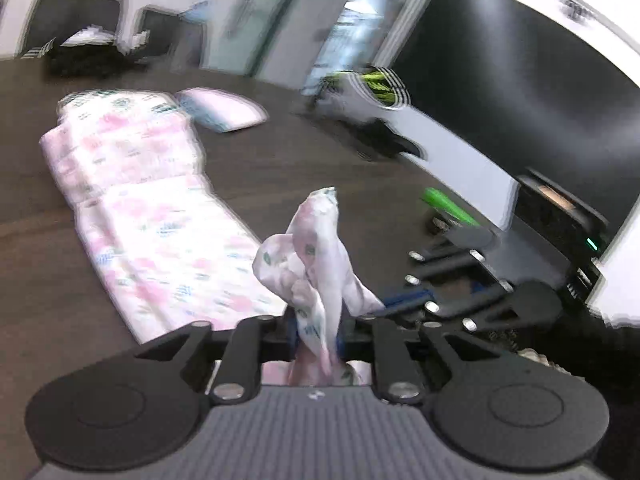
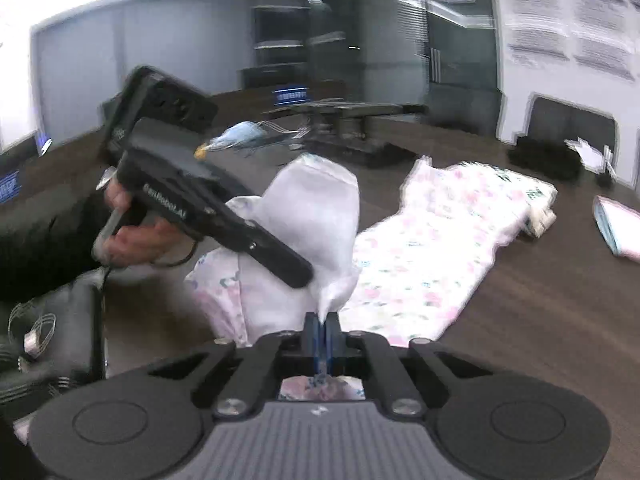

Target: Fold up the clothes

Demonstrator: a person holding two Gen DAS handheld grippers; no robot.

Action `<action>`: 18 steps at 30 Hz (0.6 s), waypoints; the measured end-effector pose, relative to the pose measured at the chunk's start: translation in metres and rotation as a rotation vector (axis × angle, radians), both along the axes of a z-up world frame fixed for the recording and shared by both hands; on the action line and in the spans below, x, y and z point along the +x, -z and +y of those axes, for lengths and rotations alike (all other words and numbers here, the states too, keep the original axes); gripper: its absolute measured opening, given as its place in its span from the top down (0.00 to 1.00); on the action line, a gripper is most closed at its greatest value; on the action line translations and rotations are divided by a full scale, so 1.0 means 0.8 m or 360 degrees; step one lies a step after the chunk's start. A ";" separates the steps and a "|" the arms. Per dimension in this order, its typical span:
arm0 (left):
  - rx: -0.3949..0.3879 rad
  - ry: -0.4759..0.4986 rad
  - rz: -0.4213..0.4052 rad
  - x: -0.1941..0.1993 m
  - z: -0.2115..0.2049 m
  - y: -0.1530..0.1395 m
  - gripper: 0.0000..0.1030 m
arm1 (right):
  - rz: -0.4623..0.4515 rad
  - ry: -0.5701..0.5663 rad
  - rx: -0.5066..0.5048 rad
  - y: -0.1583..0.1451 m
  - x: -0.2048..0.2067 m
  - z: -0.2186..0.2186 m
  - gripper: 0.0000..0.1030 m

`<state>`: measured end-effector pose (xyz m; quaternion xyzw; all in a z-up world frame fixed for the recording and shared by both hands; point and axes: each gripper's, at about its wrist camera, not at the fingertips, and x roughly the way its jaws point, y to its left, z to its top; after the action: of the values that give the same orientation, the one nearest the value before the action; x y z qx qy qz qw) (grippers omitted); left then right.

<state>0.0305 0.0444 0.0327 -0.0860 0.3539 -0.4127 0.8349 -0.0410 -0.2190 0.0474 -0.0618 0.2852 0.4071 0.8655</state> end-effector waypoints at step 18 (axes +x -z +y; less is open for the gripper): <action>0.0355 -0.0582 -0.0261 -0.079 -0.022 0.005 0.48 | 0.0123 0.0489 -0.0061 0.015 0.034 0.001 0.89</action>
<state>-0.0323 0.0272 0.0283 -0.0221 0.3070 -0.2184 0.9261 -0.0135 -0.2181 0.0354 -0.0182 0.3320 0.2666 0.9046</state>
